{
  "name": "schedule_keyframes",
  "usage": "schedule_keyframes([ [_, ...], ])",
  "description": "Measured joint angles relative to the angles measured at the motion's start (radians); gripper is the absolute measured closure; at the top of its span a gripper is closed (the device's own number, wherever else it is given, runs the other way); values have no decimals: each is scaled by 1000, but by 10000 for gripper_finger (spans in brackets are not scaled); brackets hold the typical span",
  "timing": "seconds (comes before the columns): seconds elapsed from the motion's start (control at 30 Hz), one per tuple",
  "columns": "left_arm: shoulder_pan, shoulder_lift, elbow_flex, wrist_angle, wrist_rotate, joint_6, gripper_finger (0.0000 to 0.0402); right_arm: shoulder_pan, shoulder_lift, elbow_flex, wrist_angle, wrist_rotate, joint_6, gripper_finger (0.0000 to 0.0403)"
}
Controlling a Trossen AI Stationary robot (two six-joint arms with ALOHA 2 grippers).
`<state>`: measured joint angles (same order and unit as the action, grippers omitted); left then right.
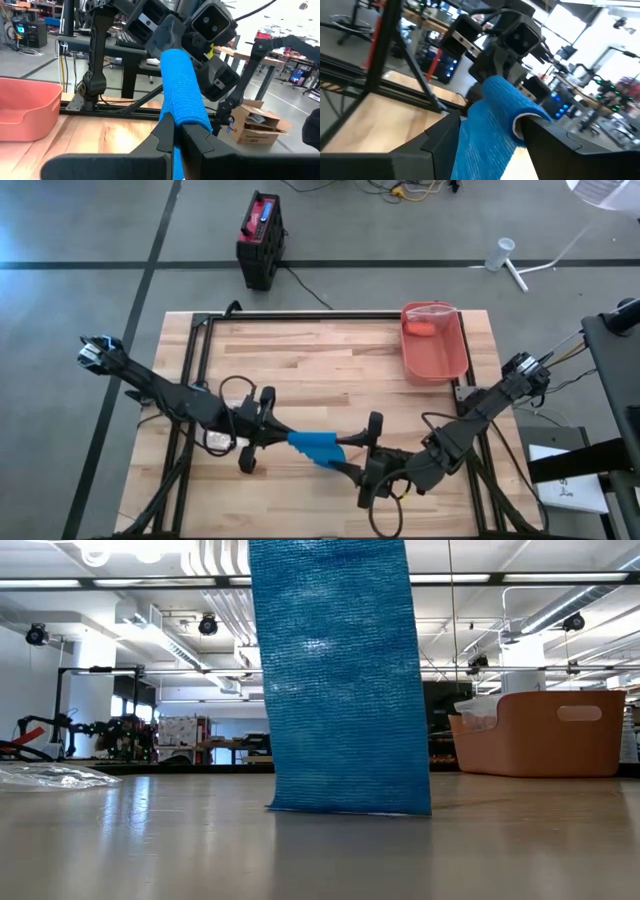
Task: Roll bandage
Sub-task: Roll the blue bandage
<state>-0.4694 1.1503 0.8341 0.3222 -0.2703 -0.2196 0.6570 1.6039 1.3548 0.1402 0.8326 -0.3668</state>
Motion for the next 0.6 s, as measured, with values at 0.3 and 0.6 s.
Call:
schedule_keyframes([
  [0.3,1,37,0,27,-11,32,400,-23,0,0,-12,-28,10,204],
  [0.6,1,37,0,26,-8,121,363,-27,1,-1,-37,-29,53,292],
])
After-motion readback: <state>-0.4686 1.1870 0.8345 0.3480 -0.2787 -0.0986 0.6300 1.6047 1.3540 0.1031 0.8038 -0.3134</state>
